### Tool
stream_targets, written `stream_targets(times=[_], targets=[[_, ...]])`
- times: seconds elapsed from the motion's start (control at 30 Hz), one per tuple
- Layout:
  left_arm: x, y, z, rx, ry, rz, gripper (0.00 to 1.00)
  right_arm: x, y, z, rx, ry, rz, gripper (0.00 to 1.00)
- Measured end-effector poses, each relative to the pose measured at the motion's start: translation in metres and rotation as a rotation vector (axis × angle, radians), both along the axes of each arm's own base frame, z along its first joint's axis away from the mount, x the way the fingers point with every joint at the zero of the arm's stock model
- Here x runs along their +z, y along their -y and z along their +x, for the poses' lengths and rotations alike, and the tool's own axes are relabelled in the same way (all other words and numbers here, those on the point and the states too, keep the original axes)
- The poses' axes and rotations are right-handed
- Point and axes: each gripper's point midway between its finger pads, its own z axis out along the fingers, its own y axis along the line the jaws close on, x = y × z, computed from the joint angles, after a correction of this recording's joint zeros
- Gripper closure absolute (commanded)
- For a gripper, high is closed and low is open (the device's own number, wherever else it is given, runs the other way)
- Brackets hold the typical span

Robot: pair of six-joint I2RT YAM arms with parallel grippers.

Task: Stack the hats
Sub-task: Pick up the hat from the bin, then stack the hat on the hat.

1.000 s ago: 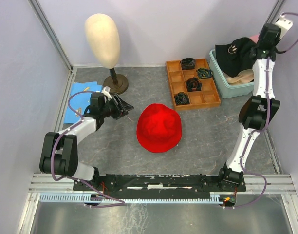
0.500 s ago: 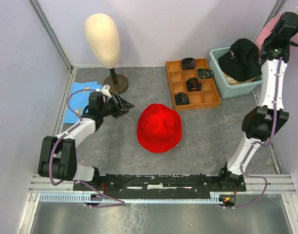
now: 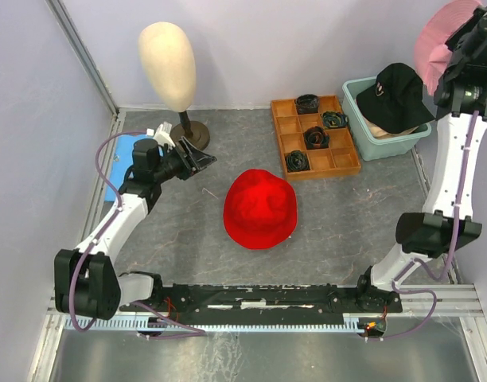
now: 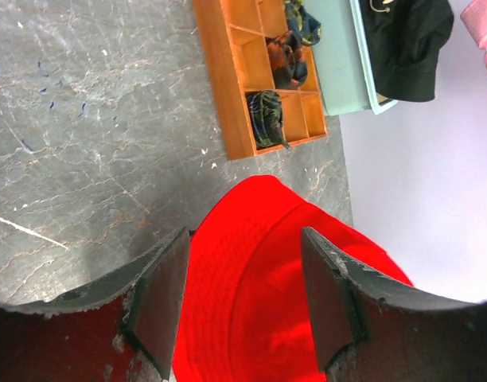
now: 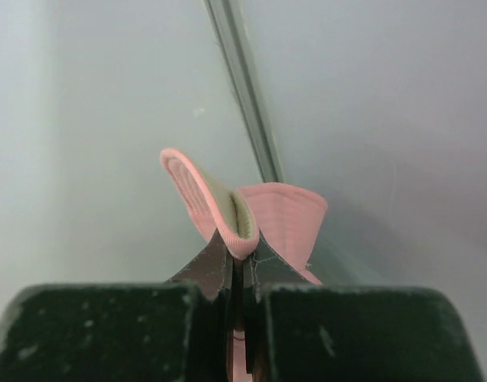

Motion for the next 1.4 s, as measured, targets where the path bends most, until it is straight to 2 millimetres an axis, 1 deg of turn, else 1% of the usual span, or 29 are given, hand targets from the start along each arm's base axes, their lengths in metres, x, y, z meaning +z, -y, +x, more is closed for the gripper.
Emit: stream_targets(times=[0.1,0.17,0.23,0.3,0.37,0.47,0.57,0.6,0.63,0.73,0.83,0.87,0.9,0.97,1.07,1.13,1.2,1.27,1.4], targets=[[0.013,0.0,-0.002,0.0,0.028,-0.004,0.35,0.025,-0.014,-0.022,0.042,0.06,0.02,1.0],[0.022,0.0,-0.002,-0.001,0.043,-0.006,0.34,0.036,-0.023,-0.034,0.08,0.09,0.041,1.0],[0.034,0.0,0.0,-0.003,0.064,-0.008,0.33,0.042,-0.035,-0.042,0.131,0.104,0.074,1.0],[0.05,0.001,0.003,-0.011,0.099,-0.008,0.32,0.043,-0.049,-0.046,0.196,0.104,0.116,1.0],[0.072,0.003,0.005,-0.027,0.153,-0.01,0.32,0.038,-0.065,-0.047,0.279,0.092,0.176,1.0],[0.111,0.007,0.006,-0.064,0.256,-0.014,0.3,0.026,-0.093,-0.045,0.417,0.063,0.282,1.0],[0.147,0.012,0.004,-0.104,0.36,-0.013,0.29,0.002,-0.124,-0.047,0.546,0.012,0.402,1.0],[0.159,0.014,0.002,-0.122,0.392,-0.012,0.29,-0.004,-0.131,-0.048,0.574,-0.004,0.43,1.0],[0.171,0.017,0.0,-0.137,0.425,-0.012,0.28,-0.013,-0.144,-0.049,0.617,-0.027,0.47,1.0],[0.203,0.028,-0.002,-0.185,0.507,-0.02,0.26,-0.027,-0.175,-0.055,0.715,-0.071,0.554,1.0],[0.222,0.045,0.0,-0.247,0.564,-0.022,0.24,-0.034,-0.206,-0.064,0.816,-0.11,0.623,1.0],[0.226,0.052,0.002,-0.271,0.577,-0.024,0.23,-0.034,-0.217,-0.068,0.852,-0.122,0.641,1.0],[0.229,0.06,0.004,-0.298,0.587,-0.026,0.2,-0.034,-0.226,-0.072,0.888,-0.132,0.657,1.0],[0.232,0.078,0.01,-0.348,0.598,-0.024,0.17,-0.031,-0.243,-0.082,0.958,-0.147,0.688,1.0],[0.227,0.105,0.019,-0.426,0.599,-0.003,0.14,-0.022,-0.263,-0.098,1.053,-0.16,0.733,1.0],[0.219,0.119,0.022,-0.465,0.588,0.02,0.11,-0.017,-0.272,-0.109,1.106,-0.168,0.764,1.0],[0.21,0.127,0.02,-0.499,0.578,0.034,0.1,-0.013,-0.278,-0.118,1.145,-0.174,0.788,1.0],[0.207,0.13,0.016,-0.524,0.579,0.041,0.09,-0.011,-0.284,-0.128,1.184,-0.183,0.814,1.0],[0.22,0.13,0.012,-0.545,0.626,0.046,0.07,-0.019,-0.292,-0.142,1.224,-0.221,0.874,1.0]])
